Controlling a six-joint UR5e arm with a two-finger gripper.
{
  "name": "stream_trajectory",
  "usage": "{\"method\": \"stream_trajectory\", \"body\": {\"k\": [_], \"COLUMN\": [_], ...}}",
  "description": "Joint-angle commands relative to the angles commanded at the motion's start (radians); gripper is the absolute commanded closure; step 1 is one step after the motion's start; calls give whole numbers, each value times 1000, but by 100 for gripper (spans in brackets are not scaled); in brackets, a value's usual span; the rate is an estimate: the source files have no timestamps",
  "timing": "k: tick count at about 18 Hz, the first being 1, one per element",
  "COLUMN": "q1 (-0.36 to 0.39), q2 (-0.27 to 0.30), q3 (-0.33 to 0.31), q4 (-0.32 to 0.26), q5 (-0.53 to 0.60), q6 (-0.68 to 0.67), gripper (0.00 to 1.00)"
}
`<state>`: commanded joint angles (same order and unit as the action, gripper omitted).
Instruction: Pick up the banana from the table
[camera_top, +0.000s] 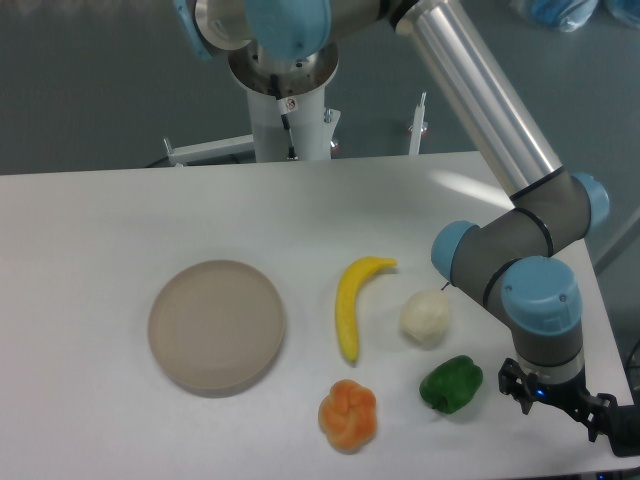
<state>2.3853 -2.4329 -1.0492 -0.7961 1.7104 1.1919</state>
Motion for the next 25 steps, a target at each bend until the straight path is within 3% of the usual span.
{"method": "stream_trajectory", "body": {"k": [9,16,18,23,25], "q1": [-23,-26,-28,-26,-26], "q2": [37,208,267,400,425], "q3": [-8,-155,-204,-337,-383], "q4": [-3,-31,-84,-306,-347], "q5": [15,23,21,-1,-56], "q6": [-5,-55,-58,-121,-199], "gripper": [0,0,0,0,0]}}
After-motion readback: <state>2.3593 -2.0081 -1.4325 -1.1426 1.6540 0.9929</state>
